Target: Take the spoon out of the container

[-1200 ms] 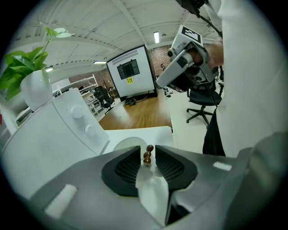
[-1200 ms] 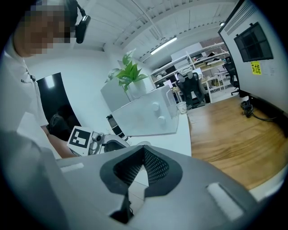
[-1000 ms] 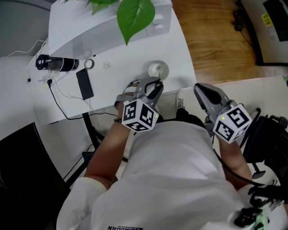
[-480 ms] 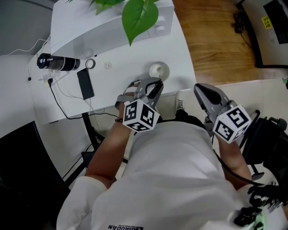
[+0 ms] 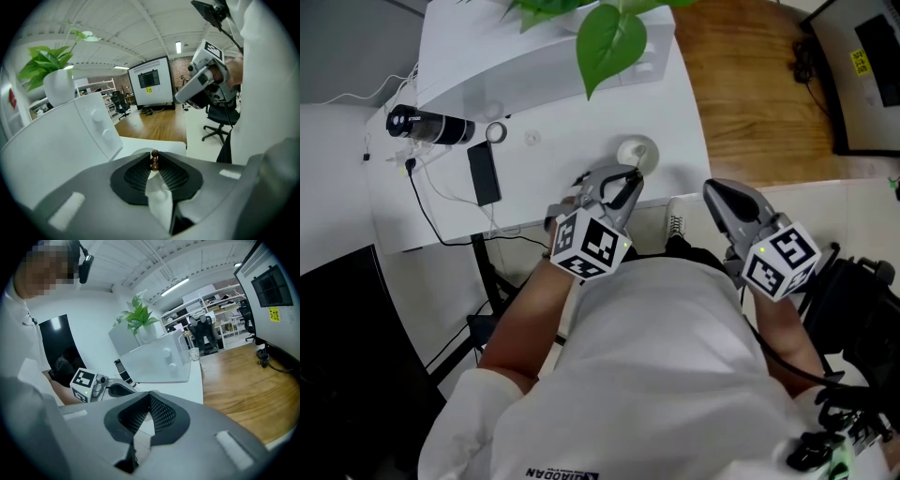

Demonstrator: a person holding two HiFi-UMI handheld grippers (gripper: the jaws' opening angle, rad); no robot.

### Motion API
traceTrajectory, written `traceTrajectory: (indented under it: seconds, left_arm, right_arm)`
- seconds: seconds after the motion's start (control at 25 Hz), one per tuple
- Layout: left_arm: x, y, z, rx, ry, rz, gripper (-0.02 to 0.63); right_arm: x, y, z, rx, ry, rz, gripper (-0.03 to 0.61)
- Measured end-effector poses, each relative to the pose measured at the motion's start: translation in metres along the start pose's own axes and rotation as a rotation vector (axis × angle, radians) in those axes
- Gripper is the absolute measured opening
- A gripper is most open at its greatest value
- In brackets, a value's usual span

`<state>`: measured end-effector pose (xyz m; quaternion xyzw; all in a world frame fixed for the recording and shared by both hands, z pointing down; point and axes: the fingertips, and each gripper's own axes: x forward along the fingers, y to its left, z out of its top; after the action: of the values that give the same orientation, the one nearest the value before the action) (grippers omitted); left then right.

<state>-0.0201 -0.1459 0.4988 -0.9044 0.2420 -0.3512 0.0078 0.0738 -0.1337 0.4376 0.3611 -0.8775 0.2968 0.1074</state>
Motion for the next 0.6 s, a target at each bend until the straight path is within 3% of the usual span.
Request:
traceTrajectory:
  seconds: [0.28, 0.6]
  left_arm:
    - [-0.018, 0.018, 0.016, -0.293, -0.120, -0.015, 0.055]
    - [-0.037, 0.029, 0.018, -0.440, -0.191, 0.022, 0.055]
  right_arm:
    - [0.001, 0.002, 0.005, -0.021, 0.004, 0.016, 0.006]
    - [0.003, 0.008, 0.014, -0.057, 0.007, 0.053, 0.006]
